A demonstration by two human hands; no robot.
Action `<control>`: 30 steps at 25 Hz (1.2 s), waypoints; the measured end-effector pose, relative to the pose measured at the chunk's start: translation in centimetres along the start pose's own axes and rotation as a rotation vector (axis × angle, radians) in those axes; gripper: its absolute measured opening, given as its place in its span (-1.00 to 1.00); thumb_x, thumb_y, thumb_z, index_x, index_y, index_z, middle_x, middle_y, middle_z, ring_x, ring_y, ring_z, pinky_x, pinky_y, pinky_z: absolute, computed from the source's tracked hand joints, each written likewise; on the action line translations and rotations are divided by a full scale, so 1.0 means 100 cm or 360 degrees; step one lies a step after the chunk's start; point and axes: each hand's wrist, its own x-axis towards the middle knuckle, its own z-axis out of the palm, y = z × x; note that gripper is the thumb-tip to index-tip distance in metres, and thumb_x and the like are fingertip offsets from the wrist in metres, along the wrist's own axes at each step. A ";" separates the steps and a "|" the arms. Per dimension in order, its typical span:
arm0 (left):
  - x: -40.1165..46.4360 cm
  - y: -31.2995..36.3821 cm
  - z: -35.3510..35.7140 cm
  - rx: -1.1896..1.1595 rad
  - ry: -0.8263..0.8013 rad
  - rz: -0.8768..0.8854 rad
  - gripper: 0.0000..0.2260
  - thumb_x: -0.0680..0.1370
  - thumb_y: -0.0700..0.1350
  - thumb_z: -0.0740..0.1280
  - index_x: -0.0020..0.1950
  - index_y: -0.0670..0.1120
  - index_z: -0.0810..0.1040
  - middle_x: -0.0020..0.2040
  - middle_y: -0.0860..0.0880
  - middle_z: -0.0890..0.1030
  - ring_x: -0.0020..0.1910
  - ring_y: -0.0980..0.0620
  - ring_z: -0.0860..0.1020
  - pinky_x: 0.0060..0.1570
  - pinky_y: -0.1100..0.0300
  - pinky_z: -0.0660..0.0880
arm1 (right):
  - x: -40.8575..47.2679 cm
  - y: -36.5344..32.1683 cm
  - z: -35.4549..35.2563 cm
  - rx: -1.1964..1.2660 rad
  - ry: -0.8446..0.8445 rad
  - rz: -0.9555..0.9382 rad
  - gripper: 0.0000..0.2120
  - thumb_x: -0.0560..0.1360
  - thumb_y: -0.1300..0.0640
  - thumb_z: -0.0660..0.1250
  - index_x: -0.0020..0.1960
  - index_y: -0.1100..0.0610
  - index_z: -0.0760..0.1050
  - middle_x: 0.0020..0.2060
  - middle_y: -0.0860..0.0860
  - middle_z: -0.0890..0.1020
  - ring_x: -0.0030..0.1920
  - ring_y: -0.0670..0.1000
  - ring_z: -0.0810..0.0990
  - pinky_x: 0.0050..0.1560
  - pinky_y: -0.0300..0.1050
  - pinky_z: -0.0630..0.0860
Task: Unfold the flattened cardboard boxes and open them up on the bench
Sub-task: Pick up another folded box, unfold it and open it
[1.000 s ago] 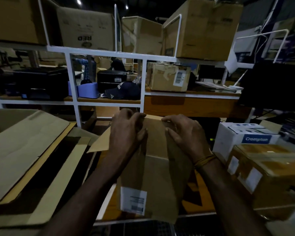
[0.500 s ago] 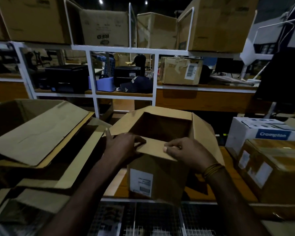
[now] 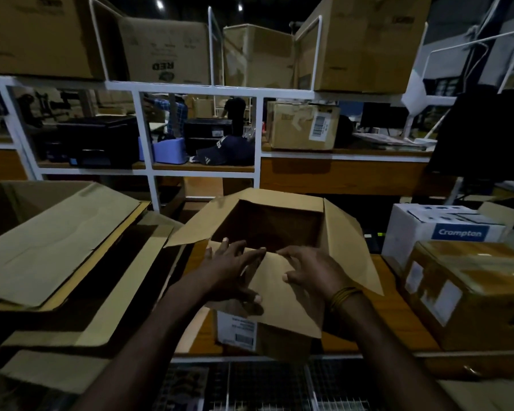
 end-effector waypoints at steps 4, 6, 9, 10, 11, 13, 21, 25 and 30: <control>0.018 0.004 0.005 -0.0048 0.0674 0.0004 -0.54 0.54 0.01 0.38 0.42 0.18 0.39 0.34 0.02 0.44 0.29 -0.01 0.42 0.20 0.11 0.37 | 0.009 0.005 0.006 -0.0046 0.0178 -0.0026 -0.69 0.46 0.05 0.46 0.15 -0.19 0.53 0.10 -0.12 0.63 0.08 -0.07 0.57 0.00 -0.08 0.57; 0.025 0.000 0.012 -0.0144 0.0871 0.0083 -0.71 0.54 -0.06 0.37 0.25 0.15 0.54 0.18 0.09 0.54 0.12 0.08 0.48 -0.02 0.22 0.37 | 0.014 0.009 0.010 -0.0083 0.0209 -0.0020 -0.76 0.45 0.03 0.45 0.06 -0.21 0.52 0.02 -0.16 0.63 0.00 -0.12 0.57 -0.12 -0.16 0.55; 0.036 -0.010 0.010 -0.0388 0.0862 0.0181 -0.84 0.51 -0.05 0.41 0.07 0.14 0.63 0.03 0.15 0.56 -0.01 0.19 0.50 -0.17 0.33 0.31 | 0.024 0.016 0.010 -0.0082 0.0146 -0.0011 -0.84 0.44 -0.10 0.44 0.00 -0.19 0.54 -0.08 -0.21 0.62 -0.08 -0.18 0.56 -0.25 -0.27 0.45; 0.038 -0.012 0.007 -0.0501 0.0806 0.0208 -0.88 0.51 -0.04 0.41 0.03 0.13 0.64 0.00 0.16 0.56 -0.04 0.21 0.49 -0.20 0.36 0.30 | 0.028 0.017 0.008 -0.0070 0.0098 -0.0002 -0.84 0.44 -0.18 0.42 -0.02 -0.18 0.57 -0.12 -0.22 0.62 -0.11 -0.20 0.56 -0.27 -0.24 0.44; 0.039 -0.015 0.004 -0.0605 0.0720 0.0229 -0.91 0.52 -0.02 0.41 0.01 0.12 0.64 -0.01 0.16 0.57 -0.05 0.22 0.50 -0.21 0.38 0.33 | 0.032 0.018 0.007 -0.0074 0.0039 0.0020 -0.77 0.43 -0.28 0.38 -0.04 -0.18 0.59 -0.15 -0.23 0.62 -0.14 -0.21 0.55 -0.28 -0.21 0.45; 0.044 -0.021 -0.001 -0.0727 0.0530 0.0292 -0.93 0.54 0.05 0.38 0.01 0.14 0.63 -0.01 0.16 0.60 -0.05 0.24 0.53 -0.13 0.31 0.46 | 0.041 0.015 0.005 -0.0041 -0.0080 0.0088 -0.65 0.41 -0.40 0.30 -0.03 -0.17 0.62 -0.17 -0.22 0.63 -0.16 -0.19 0.55 -0.22 -0.13 0.53; 0.098 -0.050 -0.011 -0.0458 0.0432 0.0315 -0.58 0.57 0.18 0.29 0.42 0.18 0.41 0.46 0.04 0.32 0.28 0.08 0.42 0.08 0.22 0.43 | 0.088 0.000 0.014 0.0126 -0.0224 0.0364 -0.43 0.50 -0.32 0.26 0.46 -0.16 0.33 0.38 -0.03 0.48 0.32 0.04 0.46 0.24 -0.01 0.45; 0.144 -0.057 -0.021 -0.0271 0.0153 0.0297 -0.43 0.55 0.12 0.36 0.52 0.16 0.26 0.60 -0.04 0.03 0.48 -0.10 0.27 0.31 0.01 0.42 | 0.113 0.013 0.007 0.0044 -0.0270 0.0385 -0.26 0.52 -0.17 0.34 0.58 -0.05 0.09 0.56 0.04 0.19 0.51 0.09 0.22 0.43 0.02 0.27; 0.195 -0.056 -0.027 0.0001 -0.0055 0.0274 -0.30 0.55 0.06 0.38 0.58 0.18 0.07 0.61 -0.12 -0.20 0.52 -0.24 0.18 0.34 -0.13 0.40 | 0.147 0.030 0.001 -0.0140 -0.0426 0.0447 -0.18 0.53 -0.13 0.34 0.60 -0.09 -0.08 0.59 0.00 -0.14 0.57 0.15 0.00 0.49 0.18 0.16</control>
